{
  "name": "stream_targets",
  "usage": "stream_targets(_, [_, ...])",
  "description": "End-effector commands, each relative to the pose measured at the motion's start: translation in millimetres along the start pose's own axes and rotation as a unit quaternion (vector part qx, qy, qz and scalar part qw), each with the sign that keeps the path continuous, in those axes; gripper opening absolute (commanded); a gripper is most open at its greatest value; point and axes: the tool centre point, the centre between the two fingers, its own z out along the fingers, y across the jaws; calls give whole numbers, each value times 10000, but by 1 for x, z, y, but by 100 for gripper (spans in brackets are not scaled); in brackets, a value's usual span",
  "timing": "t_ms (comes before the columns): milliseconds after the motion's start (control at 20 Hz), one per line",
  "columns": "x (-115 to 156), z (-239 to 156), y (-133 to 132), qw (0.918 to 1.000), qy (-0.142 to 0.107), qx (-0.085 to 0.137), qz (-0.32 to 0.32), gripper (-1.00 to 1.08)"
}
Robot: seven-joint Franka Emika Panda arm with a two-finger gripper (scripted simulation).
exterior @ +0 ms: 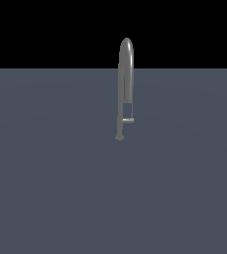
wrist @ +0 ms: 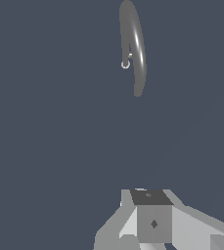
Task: Turn on the faucet by rotating a designated handle.
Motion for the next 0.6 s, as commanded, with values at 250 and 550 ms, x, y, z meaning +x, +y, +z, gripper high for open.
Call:
stream_targets(250, [45,8,-1,9966,-516,436,466,-100])
stream_targets(550, [81,17,1,9889,-937,793,841,-100])
